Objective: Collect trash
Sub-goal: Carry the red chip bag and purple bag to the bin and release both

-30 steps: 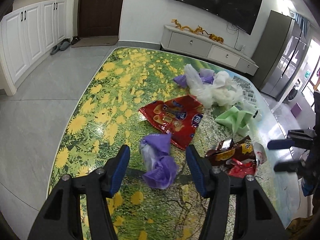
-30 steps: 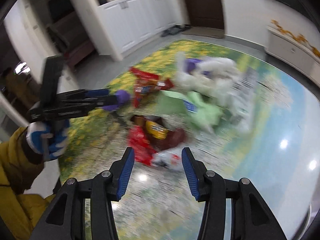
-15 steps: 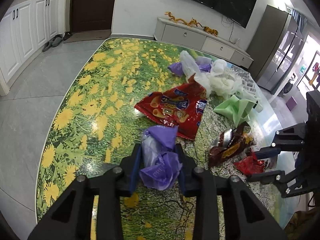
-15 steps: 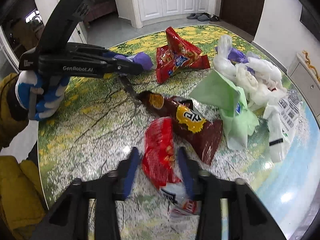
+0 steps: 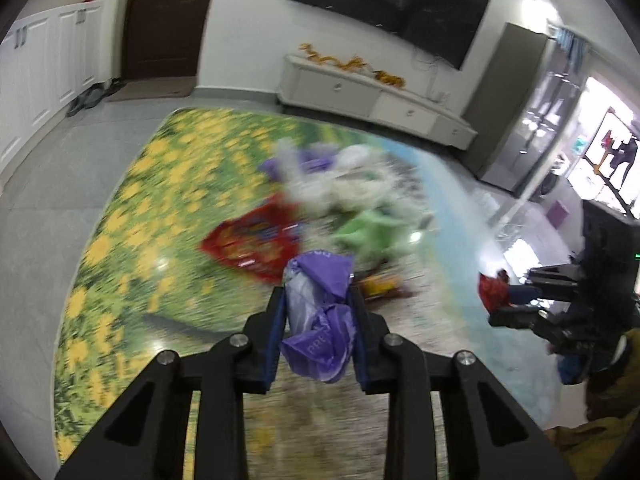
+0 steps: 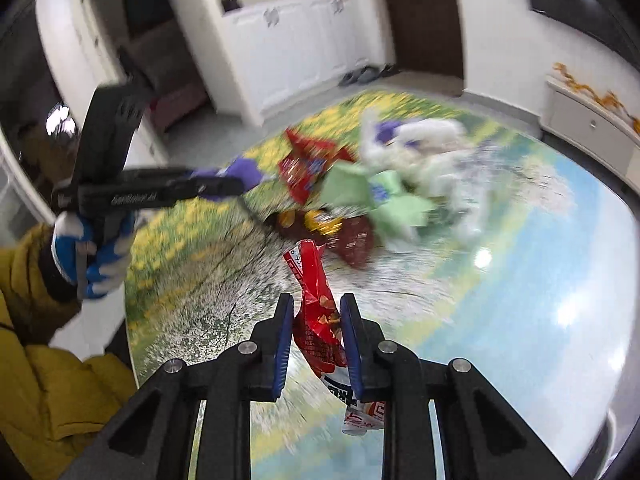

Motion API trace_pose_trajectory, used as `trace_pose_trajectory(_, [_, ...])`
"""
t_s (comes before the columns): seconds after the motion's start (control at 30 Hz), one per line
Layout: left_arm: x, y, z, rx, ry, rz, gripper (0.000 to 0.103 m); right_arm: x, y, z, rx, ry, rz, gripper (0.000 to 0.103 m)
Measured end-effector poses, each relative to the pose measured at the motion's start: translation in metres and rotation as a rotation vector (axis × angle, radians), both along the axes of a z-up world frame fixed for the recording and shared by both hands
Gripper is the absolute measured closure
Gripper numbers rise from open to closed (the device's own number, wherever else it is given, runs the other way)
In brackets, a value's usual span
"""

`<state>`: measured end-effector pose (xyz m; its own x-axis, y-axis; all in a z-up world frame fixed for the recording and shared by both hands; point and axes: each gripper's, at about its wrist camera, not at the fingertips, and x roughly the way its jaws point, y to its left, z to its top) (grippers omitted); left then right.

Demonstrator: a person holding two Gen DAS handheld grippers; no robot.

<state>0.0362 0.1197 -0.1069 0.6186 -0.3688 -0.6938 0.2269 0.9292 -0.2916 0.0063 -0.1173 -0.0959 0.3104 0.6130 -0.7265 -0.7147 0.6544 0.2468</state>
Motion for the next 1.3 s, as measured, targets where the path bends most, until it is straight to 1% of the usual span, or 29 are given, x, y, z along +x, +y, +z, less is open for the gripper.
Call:
trace_pose_trajectory(0.1, [0.008,-0.040,0.016,-0.017,-0.008,-0.085,0.076,0.001,-0.038,0.010,0.054,-0.019,-0.098,0.081])
trace_pose_trajectory(0.13, [0.014,-0.056,0.019,-0.025,-0.005,-0.118,0.076,0.000,-0.057,0.015,0.064,-0.031,-0.145,0.081])
trace_pose_trajectory(0.2, [0.028,-0.098,0.024,-0.044,0.013,-0.193,0.076,0.001,-0.104,0.021,0.085,-0.050,-0.256,0.081])
trace_pose_trajectory(0.23, [0.036,-0.123,0.026,-0.050,0.021,-0.235,0.076,0.001,-0.120,0.022,0.089,-0.057,-0.296,0.081])
trace_pose_trajectory(0.27, [0.043,-0.142,0.028,-0.051,0.024,-0.265,0.076,0.002,-0.148,0.023,0.091,-0.067,-0.366,0.081])
trace_pose_trajectory(0.3, [0.051,-0.171,0.030,-0.049,0.029,-0.306,0.076,0.004,-0.166,0.023,0.089,-0.071,-0.406,0.081])
trace_pose_trajectory(0.33, [0.056,-0.189,0.030,-0.049,0.033,-0.332,0.076,0.004,-0.196,0.021,0.087,-0.075,-0.476,0.080])
trace_pose_trajectory(0.4, [0.071,-0.240,0.032,-0.052,0.047,-0.402,0.076,0.007,-0.237,0.015,0.077,-0.076,-0.579,0.080])
trace_pose_trajectory(0.43, [0.080,-0.275,0.031,-0.053,0.059,-0.449,0.076,0.009,-0.265,0.009,0.077,-0.067,-0.649,0.080])
trace_pose_trajectory(0.57, [0.101,-0.373,0.024,-0.050,0.088,-0.549,0.075,0.017,-0.341,-0.015,0.096,-0.018,-0.835,0.078])
trace_pose_trajectory(0.67, [0.113,-0.436,0.014,-0.054,0.118,-0.590,0.074,0.024,-0.380,-0.034,0.110,0.019,-0.929,0.076])
trace_pose_trajectory(0.7, [0.115,-0.453,0.010,-0.052,0.123,-0.592,0.073,0.025,-0.392,-0.039,0.123,0.034,-0.953,0.073])
trace_pose_trajectory(0.73, [0.120,-0.470,0.006,-0.059,0.138,-0.596,0.072,0.025,-0.406,-0.047,0.131,0.050,-0.989,0.073])
trace_pose_trajectory(0.77, [0.124,-0.488,-0.001,-0.074,0.169,-0.618,0.072,0.024,-0.416,-0.050,0.131,0.057,-1.014,0.072])
trace_pose_trajectory(0.8, [0.127,-0.501,-0.006,-0.077,0.187,-0.629,0.069,0.023,-0.427,-0.055,0.133,0.070,-1.042,0.071])
trace_pose_trajectory(0.83, [0.130,-0.513,-0.010,-0.064,0.192,-0.624,0.058,0.022,-0.438,-0.060,0.135,0.083,-1.072,0.068])
trace_pose_trajectory(0.87, [0.131,-0.521,-0.014,-0.060,0.199,-0.618,0.053,0.021,-0.442,-0.062,0.132,0.088,-1.097,0.055])
trace_pose_trajectory(0.9, [0.132,-0.526,-0.016,-0.077,0.213,-0.622,0.049,0.019,-0.450,-0.065,0.125,0.091,-1.129,0.047])
trace_pose_trajectory(0.97, [0.130,-0.526,-0.014,-0.093,0.218,-0.628,0.049,0.013,-0.458,-0.064,0.127,0.091,-1.159,0.047])
trace_pose_trajectory(1.1, [0.116,-0.508,0.005,-0.069,0.142,-0.630,0.049,0.000,-0.460,-0.050,0.140,0.055,-1.178,0.047])
trace_pose_trajectory(1.2, [0.106,-0.485,0.019,-0.067,0.100,-0.612,0.049,-0.003,-0.445,-0.031,0.157,0.003,-1.141,0.050])
trace_pose_trajectory(1.3, [0.101,-0.446,0.034,-0.081,0.076,-0.581,0.049,-0.004,-0.418,-0.009,0.158,-0.043,-1.081,0.051])
